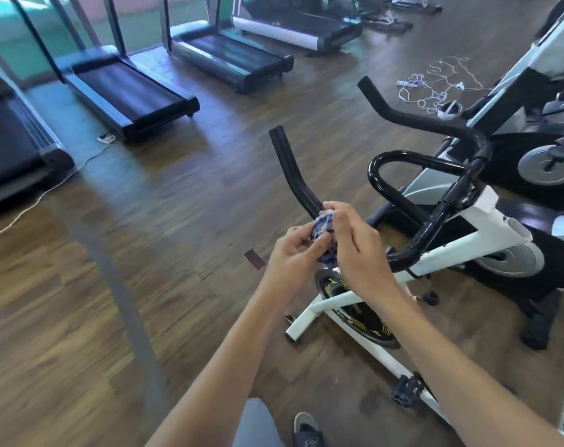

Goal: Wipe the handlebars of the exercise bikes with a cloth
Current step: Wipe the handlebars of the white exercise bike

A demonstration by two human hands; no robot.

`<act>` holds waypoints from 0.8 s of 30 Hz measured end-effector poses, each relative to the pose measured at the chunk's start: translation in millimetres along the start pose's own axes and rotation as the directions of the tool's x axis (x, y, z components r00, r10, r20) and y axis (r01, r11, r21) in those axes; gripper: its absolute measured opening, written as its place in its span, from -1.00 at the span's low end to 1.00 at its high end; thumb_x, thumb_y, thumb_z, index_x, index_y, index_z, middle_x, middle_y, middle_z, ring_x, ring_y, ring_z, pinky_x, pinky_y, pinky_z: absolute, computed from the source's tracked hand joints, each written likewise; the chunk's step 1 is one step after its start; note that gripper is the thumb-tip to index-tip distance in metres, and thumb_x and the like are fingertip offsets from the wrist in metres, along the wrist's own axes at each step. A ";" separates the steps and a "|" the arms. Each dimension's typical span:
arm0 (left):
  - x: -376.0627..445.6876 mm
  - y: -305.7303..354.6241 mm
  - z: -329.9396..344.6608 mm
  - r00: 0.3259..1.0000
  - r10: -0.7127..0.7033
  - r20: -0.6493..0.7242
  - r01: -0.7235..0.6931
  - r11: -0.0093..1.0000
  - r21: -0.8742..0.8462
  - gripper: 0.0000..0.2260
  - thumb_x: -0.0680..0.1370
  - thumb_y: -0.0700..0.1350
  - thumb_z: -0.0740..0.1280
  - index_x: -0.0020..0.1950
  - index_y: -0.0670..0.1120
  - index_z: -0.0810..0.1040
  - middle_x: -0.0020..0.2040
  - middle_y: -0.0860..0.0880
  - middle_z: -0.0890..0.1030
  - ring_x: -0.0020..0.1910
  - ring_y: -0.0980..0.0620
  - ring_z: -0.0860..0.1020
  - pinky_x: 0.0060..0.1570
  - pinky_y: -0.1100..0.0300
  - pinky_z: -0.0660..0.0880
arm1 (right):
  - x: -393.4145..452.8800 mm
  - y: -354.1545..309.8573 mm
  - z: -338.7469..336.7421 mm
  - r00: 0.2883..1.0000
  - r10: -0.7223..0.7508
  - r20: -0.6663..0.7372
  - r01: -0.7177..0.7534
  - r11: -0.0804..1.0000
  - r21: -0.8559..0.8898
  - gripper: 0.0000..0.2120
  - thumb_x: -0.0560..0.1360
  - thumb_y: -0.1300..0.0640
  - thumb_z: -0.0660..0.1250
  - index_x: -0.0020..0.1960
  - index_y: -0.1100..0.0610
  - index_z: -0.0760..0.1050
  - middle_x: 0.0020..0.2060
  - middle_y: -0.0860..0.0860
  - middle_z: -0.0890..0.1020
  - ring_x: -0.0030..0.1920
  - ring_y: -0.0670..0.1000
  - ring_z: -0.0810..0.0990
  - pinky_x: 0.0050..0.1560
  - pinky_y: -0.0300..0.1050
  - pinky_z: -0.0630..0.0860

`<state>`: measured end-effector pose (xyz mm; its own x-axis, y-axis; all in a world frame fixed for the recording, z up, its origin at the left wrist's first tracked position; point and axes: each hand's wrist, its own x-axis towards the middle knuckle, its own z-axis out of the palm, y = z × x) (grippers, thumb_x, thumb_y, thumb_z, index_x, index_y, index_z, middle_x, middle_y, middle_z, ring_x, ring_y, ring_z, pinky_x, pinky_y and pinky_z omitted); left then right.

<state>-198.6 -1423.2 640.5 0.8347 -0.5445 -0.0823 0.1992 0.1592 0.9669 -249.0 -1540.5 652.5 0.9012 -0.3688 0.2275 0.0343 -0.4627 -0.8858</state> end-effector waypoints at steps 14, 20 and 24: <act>131.6 50.3 -95.4 0.884 0.420 -0.207 -0.173 0.705 0.688 -0.75 0.59 -0.23 0.36 0.27 -0.08 0.61 0.17 0.04 0.61 -0.04 0.22 0.56 0.08 0.39 0.50 | 98.2 27.7 65.1 0.981 -0.027 -0.191 -0.146 0.546 -0.825 -0.33 0.63 -0.22 0.11 0.40 0.35 0.39 0.10 0.21 0.59 0.01 0.22 0.57 0.00 0.09 0.53; 202.8 83.1 -133.3 0.883 0.391 0.259 -0.405 0.358 0.841 -0.64 0.64 -0.17 0.33 0.45 -0.02 0.51 0.37 0.05 0.56 0.27 0.03 0.54 0.32 0.11 0.46 | 138.3 29.7 96.0 0.964 -0.211 -0.163 -0.050 0.458 -0.887 -0.38 0.62 -0.16 0.23 0.42 0.33 0.40 0.10 0.16 0.57 -0.02 0.13 0.55 0.01 0.00 0.56; 230.6 99.8 -144.9 0.837 0.341 0.429 -0.530 0.304 0.792 -0.71 0.65 -0.18 0.32 0.36 -0.01 0.60 0.27 0.05 0.65 0.20 0.06 0.59 0.21 0.19 0.48 | 174.0 25.3 111.0 0.918 -0.280 -0.279 -0.069 0.582 -0.810 -0.39 0.65 -0.14 0.20 0.44 0.36 0.38 0.15 0.22 0.56 0.05 0.21 0.57 0.11 0.08 0.56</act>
<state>88.2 -1413.5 683.0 0.5462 -0.7542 0.3644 -0.7881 -0.3153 0.5287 -43.4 -1526.8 624.9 0.6976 -0.4341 0.5700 -0.3921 -0.8972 -0.2035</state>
